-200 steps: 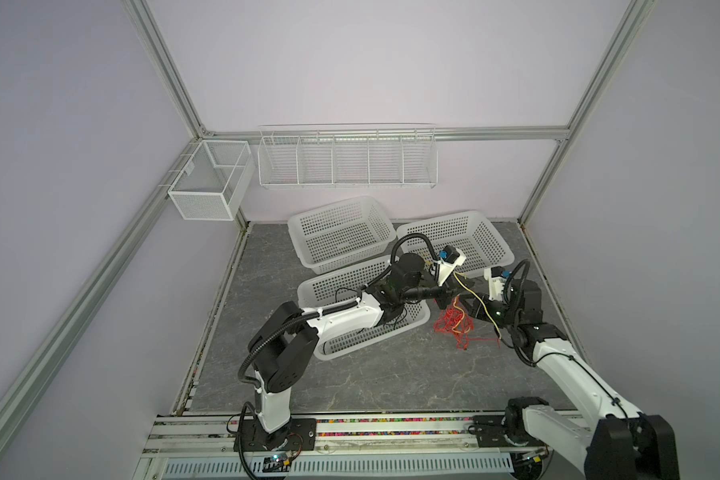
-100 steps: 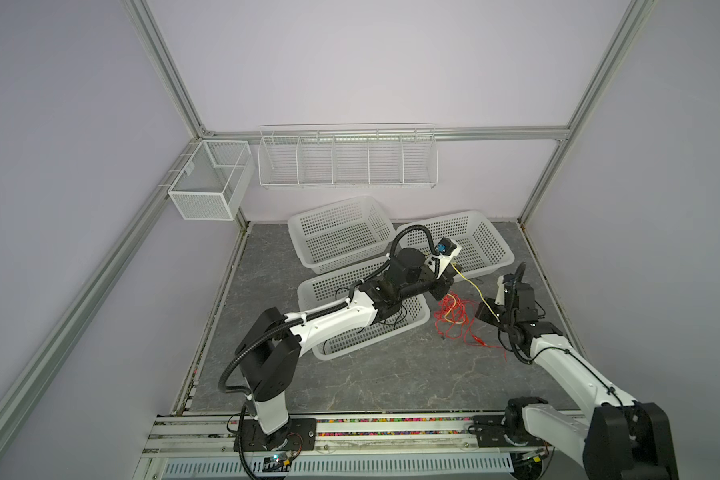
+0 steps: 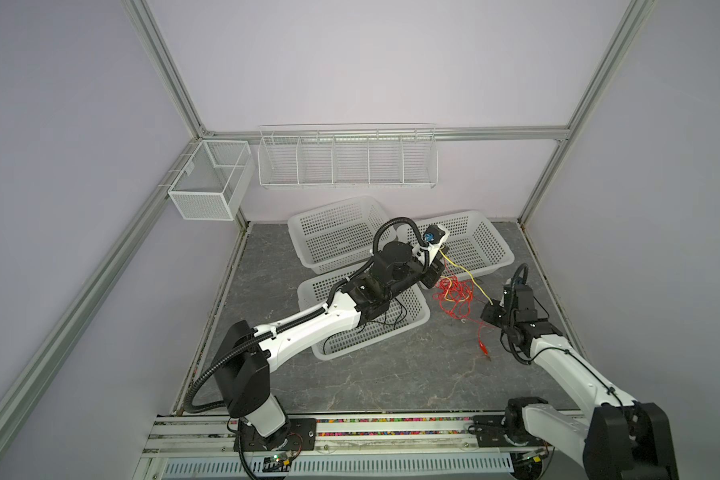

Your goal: Untangle the cables

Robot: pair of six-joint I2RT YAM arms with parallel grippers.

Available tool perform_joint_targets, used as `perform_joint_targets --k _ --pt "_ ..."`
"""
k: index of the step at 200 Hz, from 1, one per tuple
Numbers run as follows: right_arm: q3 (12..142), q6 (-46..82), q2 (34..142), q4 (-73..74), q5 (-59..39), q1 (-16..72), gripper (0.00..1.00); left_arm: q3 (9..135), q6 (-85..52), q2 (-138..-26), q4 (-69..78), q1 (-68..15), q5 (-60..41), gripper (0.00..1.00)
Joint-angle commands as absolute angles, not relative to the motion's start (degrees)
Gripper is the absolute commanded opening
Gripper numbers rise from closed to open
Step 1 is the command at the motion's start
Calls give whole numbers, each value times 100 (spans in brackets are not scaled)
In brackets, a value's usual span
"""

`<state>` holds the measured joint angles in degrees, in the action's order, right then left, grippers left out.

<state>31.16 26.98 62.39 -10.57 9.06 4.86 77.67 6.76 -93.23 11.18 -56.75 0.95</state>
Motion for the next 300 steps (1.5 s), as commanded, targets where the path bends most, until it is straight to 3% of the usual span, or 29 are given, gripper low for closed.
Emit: perform_joint_targets --k 1,41,84,167,300 --pt "3166 2453 6025 -1131 669 461 6 7782 638 -9370 1204 -5686 -95 0" --pt "3344 2086 5471 -1461 19 457 7 8046 611 -9853 1054 -5941 -306 0" --pt "3264 1961 4611 -1781 -577 462 18 8300 335 -10271 1063 -5946 -494 0" --pt "2913 1846 3900 -1470 -2572 489 55 8505 369 -10446 993 -5944 -594 0" --pt "2811 1849 5058 -326 -1683 890 58 8524 5 -10411 1082 -5941 -1232 0"
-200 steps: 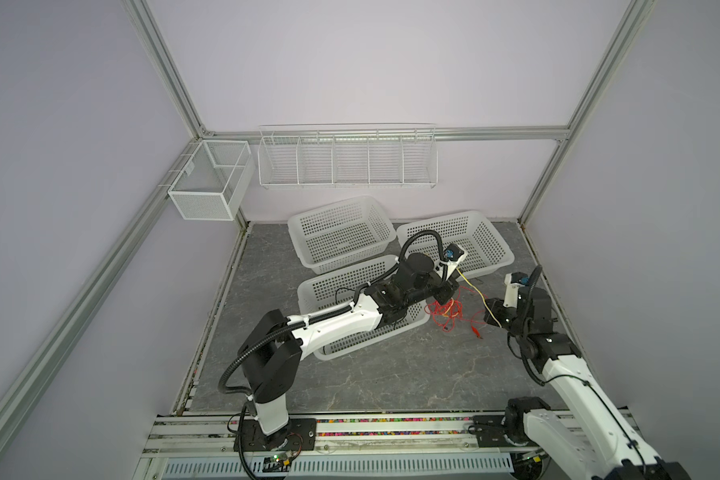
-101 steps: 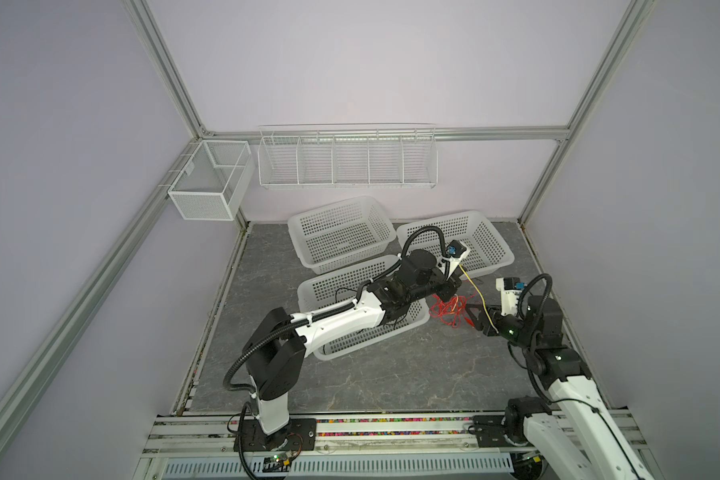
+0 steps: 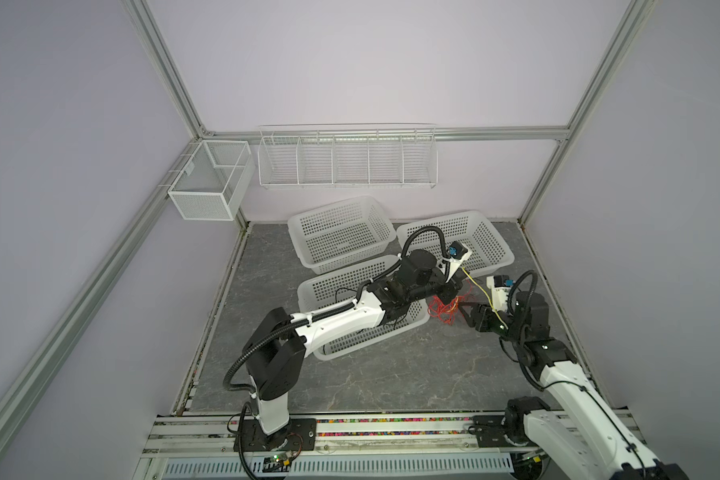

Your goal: Untangle the cables

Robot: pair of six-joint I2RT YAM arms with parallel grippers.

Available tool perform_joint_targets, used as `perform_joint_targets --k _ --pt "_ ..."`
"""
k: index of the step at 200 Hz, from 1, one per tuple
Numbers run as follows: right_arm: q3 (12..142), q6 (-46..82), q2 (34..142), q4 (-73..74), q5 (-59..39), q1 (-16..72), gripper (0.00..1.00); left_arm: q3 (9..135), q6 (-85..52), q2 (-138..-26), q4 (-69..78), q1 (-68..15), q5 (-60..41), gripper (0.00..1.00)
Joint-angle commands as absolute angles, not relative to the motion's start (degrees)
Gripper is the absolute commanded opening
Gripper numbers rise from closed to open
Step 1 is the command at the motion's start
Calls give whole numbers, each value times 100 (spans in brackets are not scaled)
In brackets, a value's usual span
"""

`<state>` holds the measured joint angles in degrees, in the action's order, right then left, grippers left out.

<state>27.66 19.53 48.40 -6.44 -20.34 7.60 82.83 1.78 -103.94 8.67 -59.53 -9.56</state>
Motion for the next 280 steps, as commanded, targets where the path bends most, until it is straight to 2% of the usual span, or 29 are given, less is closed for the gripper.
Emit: perform_joint_targets --k 1,50,62,78,103,111,144,183,225,280 --pt "2816 1843 5064 -325 -1659 893 58 8524 -2 -10409 1086 -5941 -1240 0" --pt "2821 1734 5346 -21 -1278 1063 58 8585 -267 -10441 1147 -5942 -1545 0" --pt "2783 1740 5325 123 -1314 1072 54 8592 -339 -10466 1167 -5944 -1622 0" --pt "2728 1711 5292 268 -1335 1090 43 8603 -436 -10507 1189 -5944 -1720 0" --pt "2687 1676 5169 211 -1156 1107 11 8592 -534 -10554 1214 -5944 -1764 0" --pt "2681 1683 5135 90 -988 1107 6 8584 -536 -10542 1225 -5941 -1743 0" --pt "2654 1929 5132 -526 -5 1107 6 8506 -482 -10414 1286 -5942 -1199 0" --pt "2581 2500 5423 -1195 1055 1099 6 8193 -142 -10016 1506 -5950 105 0" --pt "2505 2896 5685 -1418 1476 1064 6 7901 244 -9565 1672 -5945 1254 0" --pt "2527 3110 5801 -1624 1547 841 6 7753 820 -9113 1428 -5939 1984 0"
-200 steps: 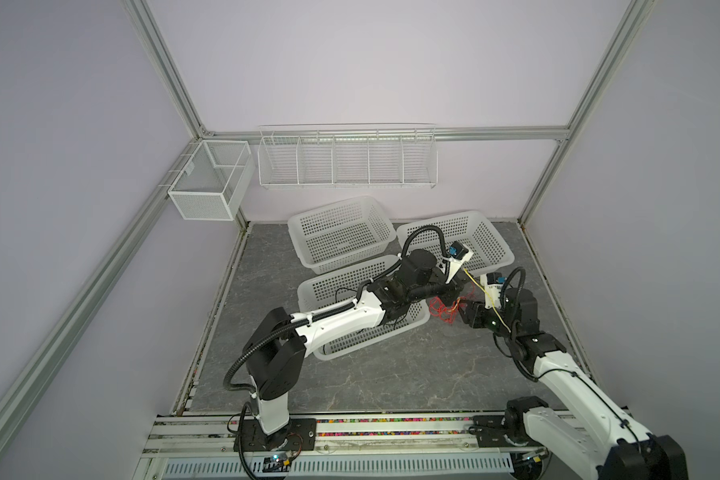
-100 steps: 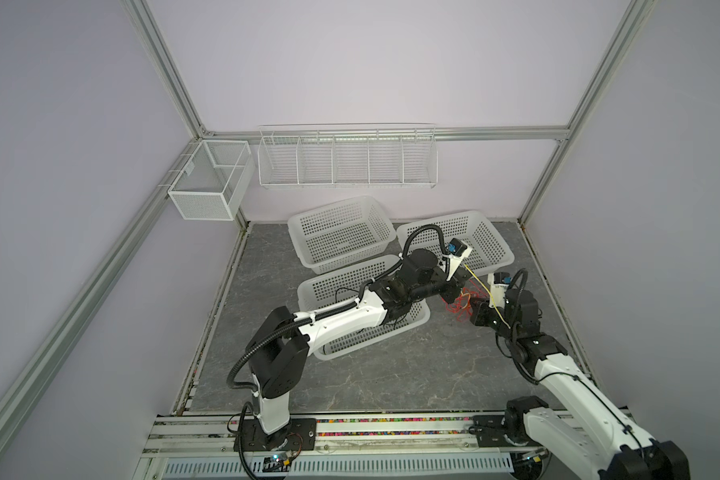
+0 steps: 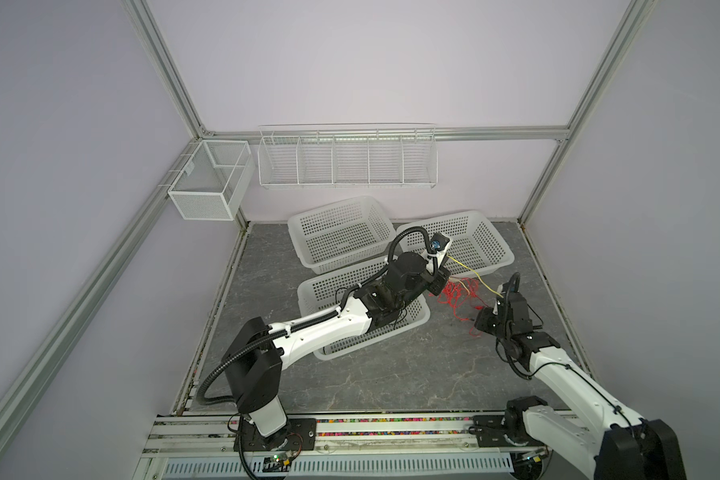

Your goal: Untangle the cables

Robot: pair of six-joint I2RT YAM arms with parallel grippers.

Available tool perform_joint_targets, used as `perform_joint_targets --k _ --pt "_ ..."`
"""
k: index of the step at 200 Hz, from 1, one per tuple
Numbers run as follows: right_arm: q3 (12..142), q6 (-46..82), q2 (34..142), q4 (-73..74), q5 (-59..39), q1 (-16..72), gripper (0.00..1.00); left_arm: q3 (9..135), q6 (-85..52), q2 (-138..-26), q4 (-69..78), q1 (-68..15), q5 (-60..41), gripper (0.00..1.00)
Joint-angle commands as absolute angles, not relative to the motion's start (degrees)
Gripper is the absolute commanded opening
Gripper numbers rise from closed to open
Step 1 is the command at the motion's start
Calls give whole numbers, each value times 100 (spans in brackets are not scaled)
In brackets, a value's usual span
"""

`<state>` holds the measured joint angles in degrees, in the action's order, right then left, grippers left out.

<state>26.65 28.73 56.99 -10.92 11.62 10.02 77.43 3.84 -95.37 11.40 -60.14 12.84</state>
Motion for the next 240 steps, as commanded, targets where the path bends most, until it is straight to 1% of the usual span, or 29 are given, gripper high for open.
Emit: perform_joint_targets --k 1,35,83,103,129,147,199,217,240 --pt "2529 3111 5805 -1630 1547 838 6 7752 832 -9109 1417 -5940 1985 0" --pt "2583 3098 5755 -1783 1469 741 6 7671 889 -8957 1332 -5947 1953 0" --pt "2752 2477 5077 -1783 646 747 7 7755 678 -9153 1184 -5945 1304 0" --pt "2928 2202 4804 -1930 165 767 12 7826 594 -9325 1160 -5950 1082 0" --pt "3064 1920 4525 -2049 -421 775 24 7950 456 -9582 1138 -5950 900 0" --pt "3146 1807 4396 -2109 -815 773 30 8061 367 -9748 1072 -5950 788 0" --pt "3075 1731 3676 -1728 -1868 787 45 8318 175 -10054 869 -5961 358 0" --pt "3069 1715 3400 -1573 -2036 783 48 8378 193 -10103 809 -5971 68 0" --pt "3067 1771 3122 -1307 -2178 783 48 8367 211 -10116 824 -5977 -268 0"
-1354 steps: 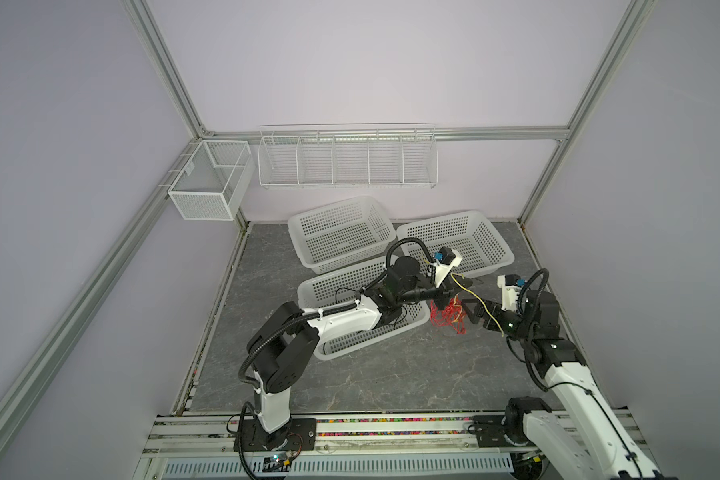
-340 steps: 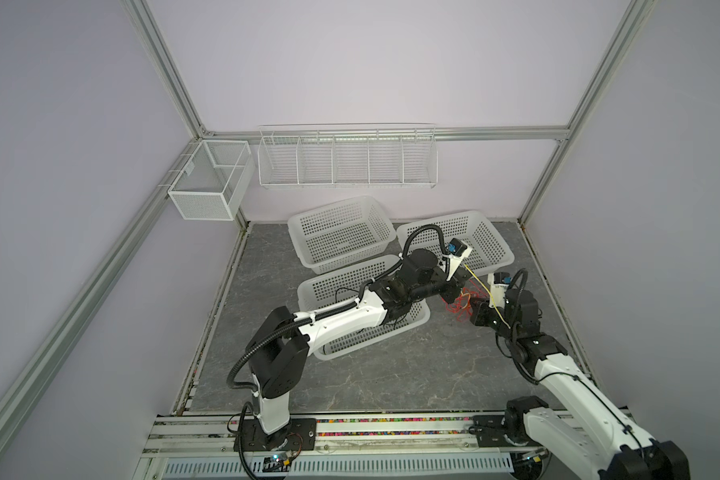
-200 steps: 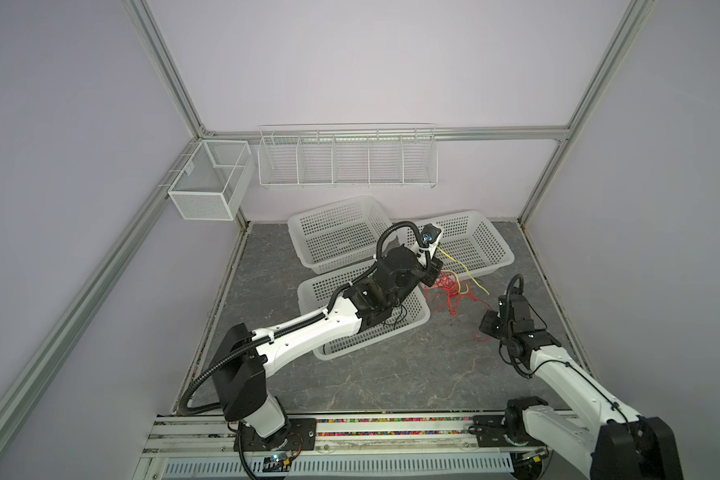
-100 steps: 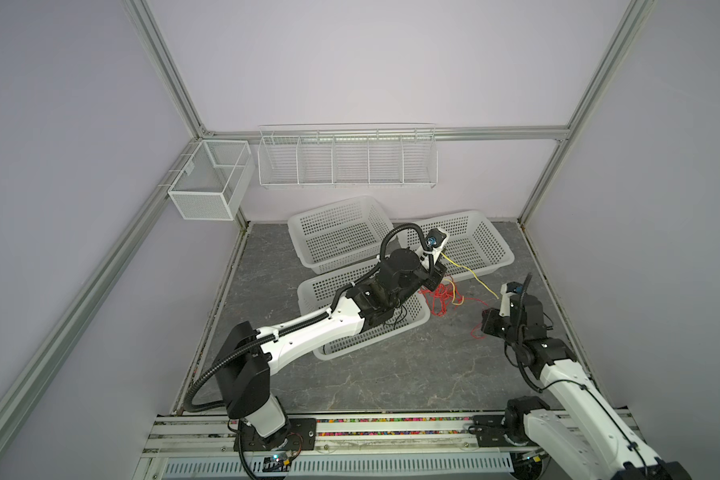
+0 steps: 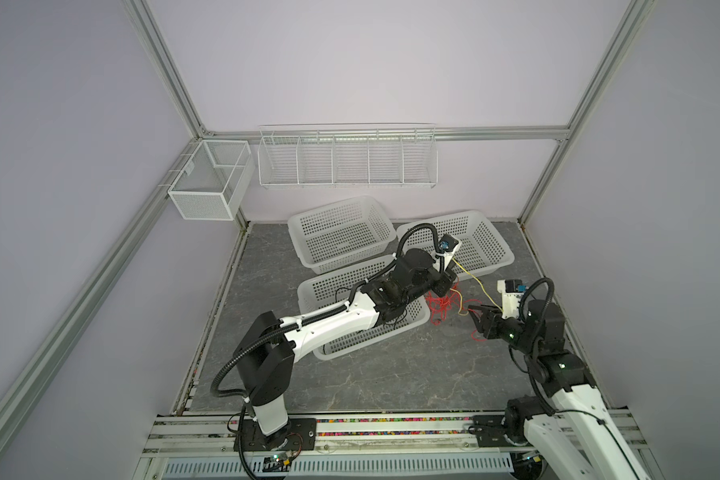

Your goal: Untangle the cables

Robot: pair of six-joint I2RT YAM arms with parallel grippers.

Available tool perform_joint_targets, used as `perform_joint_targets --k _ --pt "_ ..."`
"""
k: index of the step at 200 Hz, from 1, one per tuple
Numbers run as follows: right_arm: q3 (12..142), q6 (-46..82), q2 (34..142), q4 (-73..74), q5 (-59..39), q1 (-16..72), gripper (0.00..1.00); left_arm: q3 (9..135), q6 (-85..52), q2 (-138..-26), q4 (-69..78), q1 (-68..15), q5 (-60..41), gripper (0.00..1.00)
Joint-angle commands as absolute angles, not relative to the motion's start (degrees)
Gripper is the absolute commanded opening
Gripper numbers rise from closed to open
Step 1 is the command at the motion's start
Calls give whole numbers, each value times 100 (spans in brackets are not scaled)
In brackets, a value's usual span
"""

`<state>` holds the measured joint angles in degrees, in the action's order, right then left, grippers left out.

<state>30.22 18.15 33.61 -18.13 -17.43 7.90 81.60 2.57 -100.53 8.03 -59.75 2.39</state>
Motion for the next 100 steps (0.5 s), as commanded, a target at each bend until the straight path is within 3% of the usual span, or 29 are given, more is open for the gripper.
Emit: perform_joint_targets --k 1,100 --pt "3067 1769 3116 -1295 -2196 782 48 8367 211 -10116 825 -5977 -293 0" --pt "3076 1960 3413 -360 -2903 808 38 8352 -17 -10184 1083 -5984 -1542 0"
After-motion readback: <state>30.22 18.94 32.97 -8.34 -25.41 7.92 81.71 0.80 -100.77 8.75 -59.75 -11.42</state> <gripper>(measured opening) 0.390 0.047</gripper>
